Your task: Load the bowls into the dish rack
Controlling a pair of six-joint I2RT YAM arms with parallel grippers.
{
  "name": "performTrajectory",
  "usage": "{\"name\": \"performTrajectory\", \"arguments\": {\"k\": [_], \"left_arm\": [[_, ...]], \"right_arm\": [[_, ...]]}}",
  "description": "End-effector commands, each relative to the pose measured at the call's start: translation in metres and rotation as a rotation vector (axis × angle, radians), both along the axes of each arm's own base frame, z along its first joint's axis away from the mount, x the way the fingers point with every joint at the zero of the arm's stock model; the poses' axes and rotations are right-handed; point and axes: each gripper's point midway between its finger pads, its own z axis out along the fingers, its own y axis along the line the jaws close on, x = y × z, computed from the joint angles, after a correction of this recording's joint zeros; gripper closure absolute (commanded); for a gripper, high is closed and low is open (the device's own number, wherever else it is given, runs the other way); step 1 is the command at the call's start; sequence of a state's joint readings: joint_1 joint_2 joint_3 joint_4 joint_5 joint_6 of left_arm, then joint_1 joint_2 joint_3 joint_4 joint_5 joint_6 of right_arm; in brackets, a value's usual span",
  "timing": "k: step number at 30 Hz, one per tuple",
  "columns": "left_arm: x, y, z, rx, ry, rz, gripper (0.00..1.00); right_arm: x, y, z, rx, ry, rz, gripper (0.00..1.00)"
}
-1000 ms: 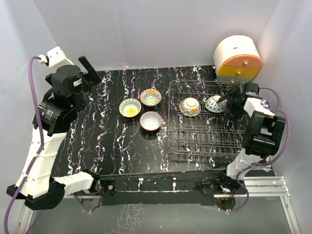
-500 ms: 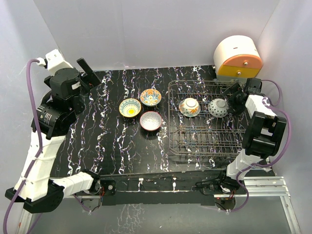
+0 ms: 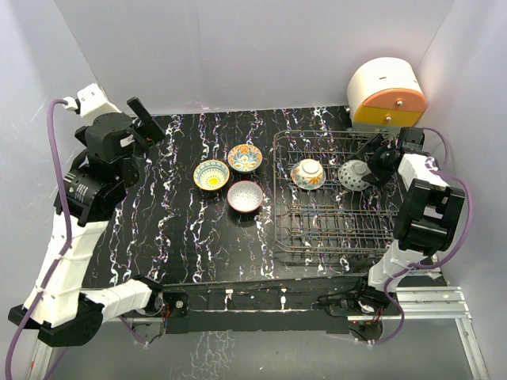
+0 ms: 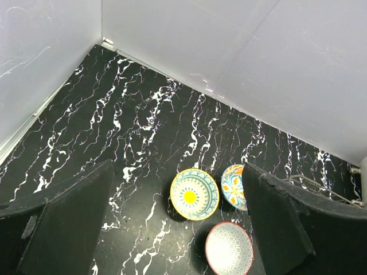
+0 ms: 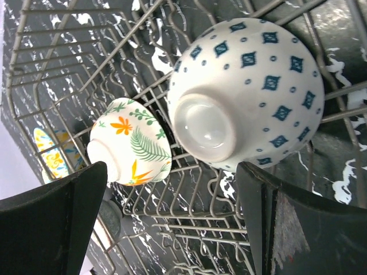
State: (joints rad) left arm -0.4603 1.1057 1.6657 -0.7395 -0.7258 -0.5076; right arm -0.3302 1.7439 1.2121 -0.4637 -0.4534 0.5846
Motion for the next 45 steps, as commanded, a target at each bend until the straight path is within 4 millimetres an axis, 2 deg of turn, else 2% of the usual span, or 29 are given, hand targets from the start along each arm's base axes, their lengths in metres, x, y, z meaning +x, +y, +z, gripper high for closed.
{"name": "performTrajectory", "arguments": {"k": [1,6,10,13,17,20,24,26,29,34,37,41,45], "left_arm": [[-0.003,0.002,0.003,-0.018,-0.025,0.013,0.08],[0.003,-0.004,-0.003,-0.001,-0.006,-0.015,0.08],[0.013,-0.017,-0.011,0.04,0.04,-0.083,0.08],[0.019,-0.029,-0.026,0.045,0.096,-0.134,0.07],[0.023,-0.044,-0.052,0.04,0.158,-0.194,0.05],[0.025,-0.048,-0.064,0.065,0.182,-0.226,0.05],[0.028,-0.052,-0.077,0.107,0.224,-0.257,0.04],[0.03,-0.055,-0.084,0.11,0.244,-0.273,0.04],[0.034,-0.061,-0.091,0.11,0.257,-0.292,0.04],[0.038,-0.065,-0.099,0.124,0.269,-0.313,0.03],[0.036,-0.066,-0.11,0.108,0.293,-0.312,0.03],[0.032,-0.069,-0.126,0.086,0.324,-0.32,0.03],[0.034,-0.067,-0.132,0.112,0.331,-0.323,0.03]], "right_arm": [[0.019,0.006,0.038,0.001,-0.138,0.086,0.02],[0.017,0.011,0.054,-0.012,-0.151,0.089,0.02],[0.029,0.013,0.096,-0.081,-0.212,0.085,0.02],[0.042,0.033,0.126,-0.17,-0.238,0.118,0.01],[0.054,0.061,0.148,-0.315,-0.221,0.155,0.01],[0.057,0.066,0.131,-0.495,-0.104,0.186,0.01],[0.048,0.052,0.112,-0.778,0.069,0.215,0.01],[0.045,0.043,0.106,-0.823,0.111,0.19,0.01],[0.04,0.026,0.097,-0.805,0.14,0.166,0.01],[0.03,-0.003,0.07,-0.655,0.2,0.136,0.01],[0.029,-0.004,0.059,-0.658,0.22,0.159,0.01],[0.021,-0.007,0.036,-0.655,0.285,0.174,0.03],[0.021,-0.008,0.014,-0.621,0.291,0.174,0.06]]}}
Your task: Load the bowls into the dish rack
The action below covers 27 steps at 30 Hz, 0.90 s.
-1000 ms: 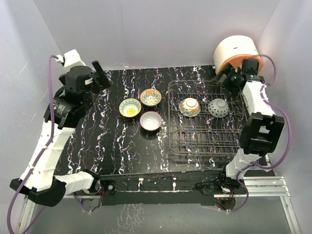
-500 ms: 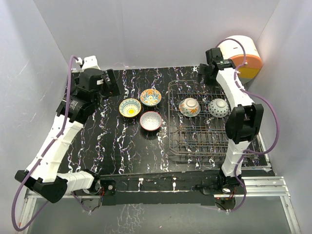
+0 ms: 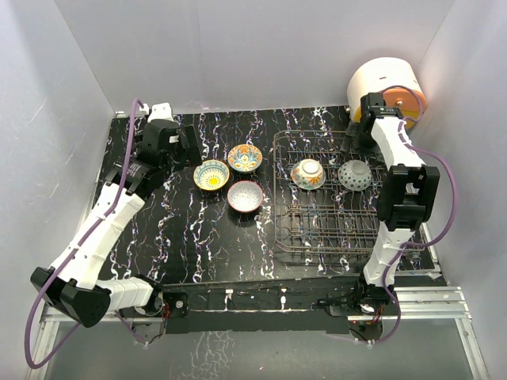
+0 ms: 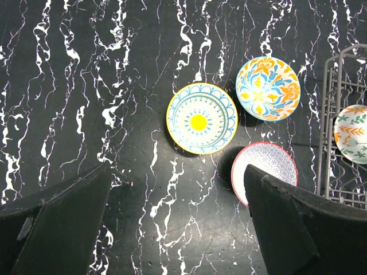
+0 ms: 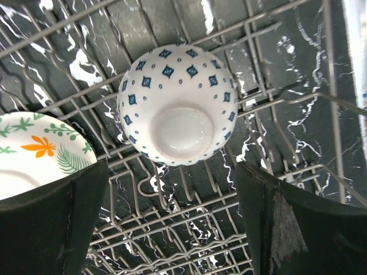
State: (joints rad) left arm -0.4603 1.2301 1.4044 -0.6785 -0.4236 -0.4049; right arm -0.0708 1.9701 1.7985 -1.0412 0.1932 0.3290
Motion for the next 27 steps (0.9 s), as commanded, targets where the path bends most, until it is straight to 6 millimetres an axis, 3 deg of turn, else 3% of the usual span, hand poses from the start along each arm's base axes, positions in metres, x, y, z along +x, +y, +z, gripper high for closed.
{"name": "performTrajectory", "arguments": {"k": [1,6,13,19,27], "left_arm": [[0.0,0.0,0.007,0.0,-0.034,-0.016,0.03],[0.0,0.002,0.003,0.024,-0.031,-0.017,0.03],[0.001,0.003,0.0,0.032,-0.023,-0.019,0.03],[0.001,0.003,0.0,0.038,-0.021,-0.018,0.03],[0.001,0.004,0.001,0.044,-0.023,-0.018,0.03]], "right_arm": [[0.006,0.004,-0.02,0.024,-0.007,0.017,0.07],[0.008,0.001,-0.045,0.026,0.041,0.007,0.11],[0.016,-0.006,-0.053,-0.001,0.037,-0.016,0.16],[0.014,-0.008,-0.057,0.001,0.041,-0.023,0.31],[0.006,-0.012,-0.054,-0.02,0.041,-0.037,0.69]]}}
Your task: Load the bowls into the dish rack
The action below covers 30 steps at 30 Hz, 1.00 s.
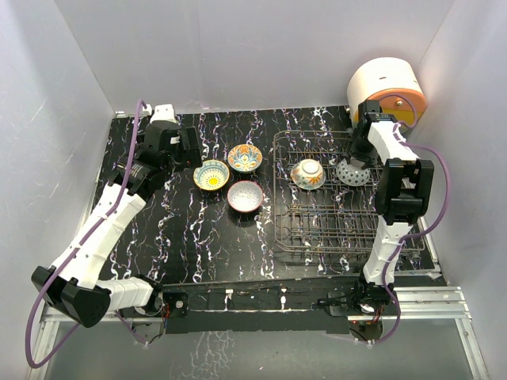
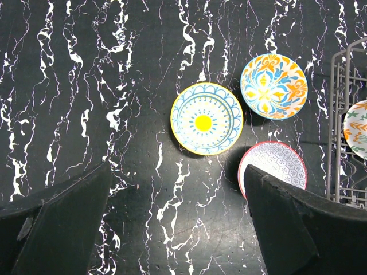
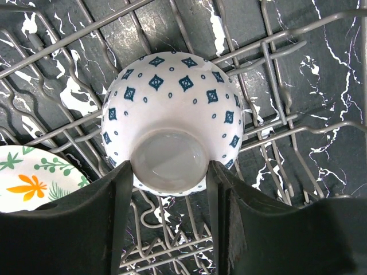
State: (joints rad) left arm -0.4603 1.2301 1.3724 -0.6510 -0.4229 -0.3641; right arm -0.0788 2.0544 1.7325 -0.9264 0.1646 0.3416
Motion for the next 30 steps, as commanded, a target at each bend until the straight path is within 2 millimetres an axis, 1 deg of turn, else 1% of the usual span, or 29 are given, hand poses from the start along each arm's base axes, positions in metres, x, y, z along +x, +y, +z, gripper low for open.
{"name": "performTrajectory", "arguments": {"k": [1,5,6,7,16,21,25,30], "left_arm": [[-0.001,0.003,0.009,0.006,-0.029,0.003,0.03],[-0.001,0.003,0.009,0.004,-0.03,0.002,0.03],[-0.001,0.002,0.01,0.002,-0.032,0.001,0.03],[-0.001,0.003,0.011,0.001,-0.034,0.001,0.03],[-0.001,0.001,0.012,-0.007,-0.038,-0.001,0.03],[0.0,0.001,0.011,-0.007,-0.034,0.001,0.03],[0.001,0.0,0.011,-0.006,-0.034,0.001,0.03],[0.002,-0.001,0.011,-0.012,-0.032,0.0,0.03]], "right_arm": [[-0.005,-0.014,-0.002,-0.058,0.005,-0.029,0.72],[-0.001,-0.015,0.01,-0.064,-0.027,-0.026,0.84],[0.0,-0.014,0.014,-0.06,-0.038,-0.024,0.89],[0.003,-0.012,0.019,-0.053,-0.053,-0.014,0.92],[0.025,0.006,0.06,0.029,-0.192,0.03,0.92],[0.035,0.016,0.076,0.056,-0.244,0.048,0.92],[0.045,0.025,0.085,0.085,-0.289,0.062,0.92],[0.054,0.041,0.081,0.108,-0.297,0.08,0.92]]}}
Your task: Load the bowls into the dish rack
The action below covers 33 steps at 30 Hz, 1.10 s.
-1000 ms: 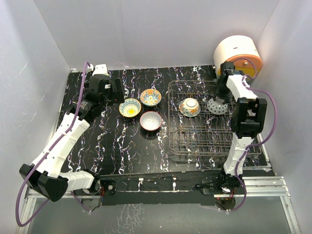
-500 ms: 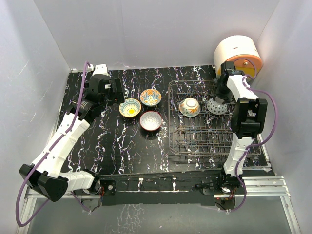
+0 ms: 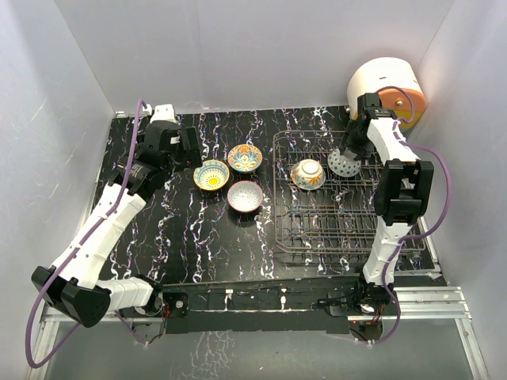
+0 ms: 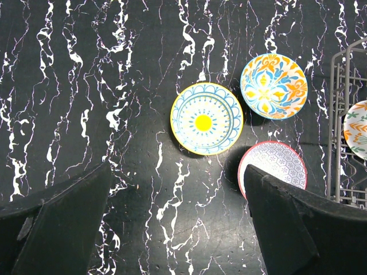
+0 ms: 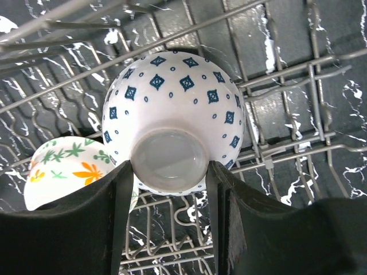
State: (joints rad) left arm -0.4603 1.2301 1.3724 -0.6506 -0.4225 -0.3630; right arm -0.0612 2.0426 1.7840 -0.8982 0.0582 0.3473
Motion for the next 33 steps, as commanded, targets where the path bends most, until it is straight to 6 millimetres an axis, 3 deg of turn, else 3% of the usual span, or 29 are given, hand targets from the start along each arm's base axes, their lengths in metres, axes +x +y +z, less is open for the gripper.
{"name": "performTrajectory", "arguments": {"k": [1,8,16,24,26,29,33], "left_arm": [[0.002,-0.001,0.011,-0.013,-0.032,0.0,0.03],[0.0,0.002,0.014,-0.003,-0.039,0.006,0.03],[-0.002,0.005,0.018,0.003,-0.051,0.009,0.03],[-0.001,0.005,0.018,0.004,-0.051,0.008,0.03],[-0.001,0.004,0.018,0.004,-0.052,0.006,0.03],[-0.001,0.005,0.019,0.007,-0.052,0.008,0.03],[0.0,0.006,0.019,0.013,-0.052,0.009,0.03]], "right_arm": [[0.033,0.018,0.057,0.015,-0.197,0.017,0.92],[0.041,0.012,0.05,-0.049,-0.215,-0.04,0.92],[0.036,0.009,0.026,-0.057,-0.165,-0.064,0.92],[0.036,0.021,-0.003,0.001,-0.112,-0.035,0.92],[0.037,0.033,-0.006,-0.004,-0.106,-0.012,0.92],[0.036,0.032,-0.009,-0.01,-0.096,-0.014,0.83],[0.033,0.031,-0.006,-0.016,-0.097,-0.025,0.55]]}}
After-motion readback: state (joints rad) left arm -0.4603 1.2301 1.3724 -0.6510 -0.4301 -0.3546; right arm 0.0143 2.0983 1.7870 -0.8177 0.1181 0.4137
